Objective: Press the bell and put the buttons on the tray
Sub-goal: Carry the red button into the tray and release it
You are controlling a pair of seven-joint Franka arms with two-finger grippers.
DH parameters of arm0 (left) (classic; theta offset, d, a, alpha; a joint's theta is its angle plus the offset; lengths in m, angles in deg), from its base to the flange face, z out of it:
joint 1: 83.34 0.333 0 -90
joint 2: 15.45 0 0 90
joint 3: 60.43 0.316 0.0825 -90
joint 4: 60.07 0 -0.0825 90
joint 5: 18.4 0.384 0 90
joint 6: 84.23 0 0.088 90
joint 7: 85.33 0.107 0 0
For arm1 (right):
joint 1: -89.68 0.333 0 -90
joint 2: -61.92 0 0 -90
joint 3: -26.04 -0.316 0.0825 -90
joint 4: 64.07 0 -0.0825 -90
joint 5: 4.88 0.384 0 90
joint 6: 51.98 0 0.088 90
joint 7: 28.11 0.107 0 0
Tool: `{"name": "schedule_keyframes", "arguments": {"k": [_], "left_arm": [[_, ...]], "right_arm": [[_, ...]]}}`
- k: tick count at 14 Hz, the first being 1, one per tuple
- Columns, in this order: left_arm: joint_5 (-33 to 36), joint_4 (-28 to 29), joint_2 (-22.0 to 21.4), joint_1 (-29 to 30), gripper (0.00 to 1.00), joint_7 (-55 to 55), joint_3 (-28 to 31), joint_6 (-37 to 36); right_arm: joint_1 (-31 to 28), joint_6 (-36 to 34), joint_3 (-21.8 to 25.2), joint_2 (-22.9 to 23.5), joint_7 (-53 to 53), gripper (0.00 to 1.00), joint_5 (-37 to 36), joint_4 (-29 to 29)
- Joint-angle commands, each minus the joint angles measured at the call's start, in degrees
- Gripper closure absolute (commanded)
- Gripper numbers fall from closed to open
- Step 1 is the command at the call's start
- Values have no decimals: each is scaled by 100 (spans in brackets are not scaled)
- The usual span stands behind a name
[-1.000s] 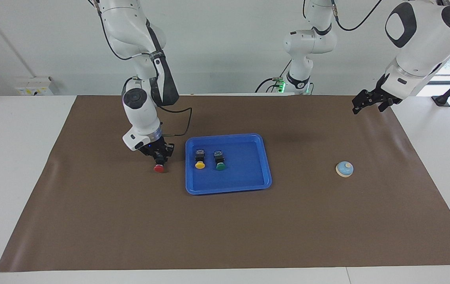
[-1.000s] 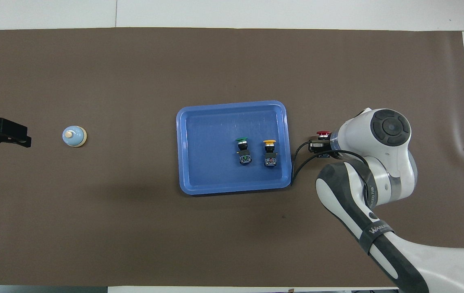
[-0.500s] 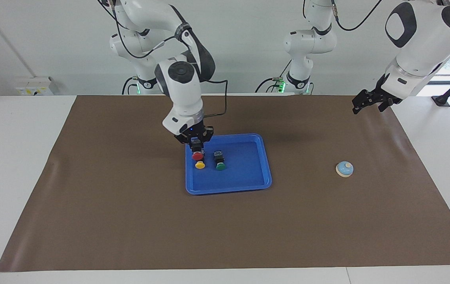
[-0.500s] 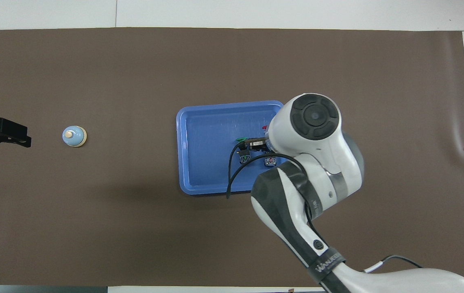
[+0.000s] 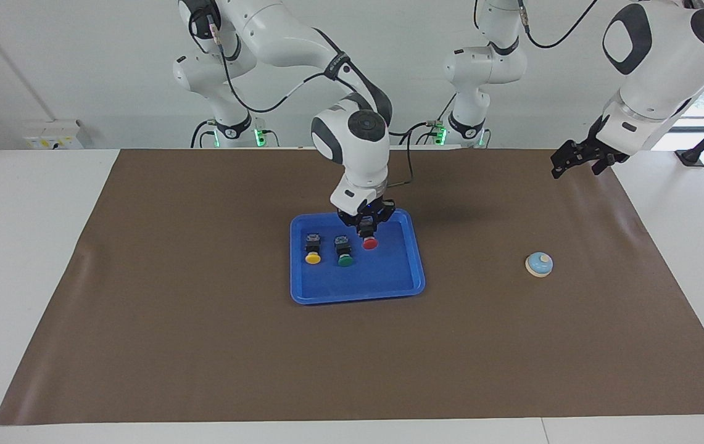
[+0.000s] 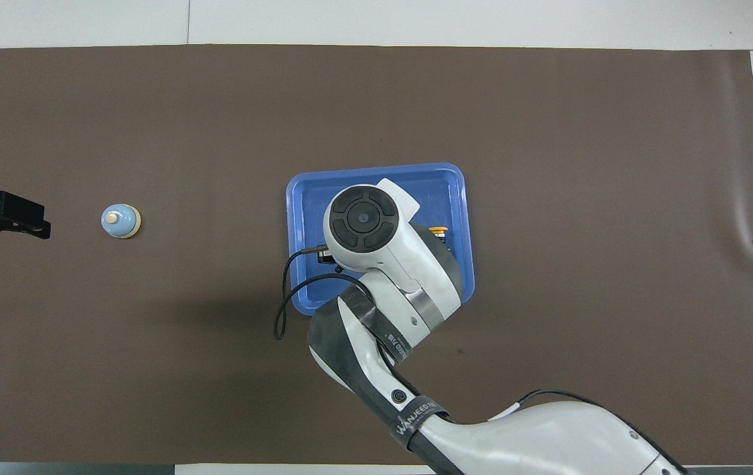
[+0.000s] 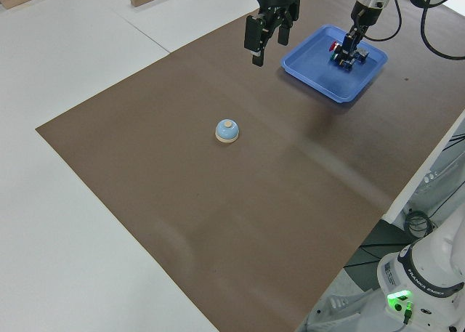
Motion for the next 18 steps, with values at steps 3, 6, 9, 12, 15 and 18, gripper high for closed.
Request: {"name": "schedule_keyframes", "arguments": {"k": [3,6,9,12,15,18], "left_arm": [[-48,100,-122,-44,0,31,62,22],[-48,100,-122,-44,0,31,62,22],[-48,100,-122,-44,0,31,62,22],[-48,100,-122,-44,0,31,62,22],[-48,100,-122,-44,0,31,62,22],[-48,100,-122,-44,0,31,62,22]], "right_arm": [[-16,417,0,107,117,87,-10,-202],[-16,621,0,71,135,85,34,-396],[1,630,-9,80,266,83,43,-405],[10,717,-9,71,372,75,43,-528],[132,726,-9,63,477,57,43,-563],[168,552,-9,36,486,0,-10,-485]]}}
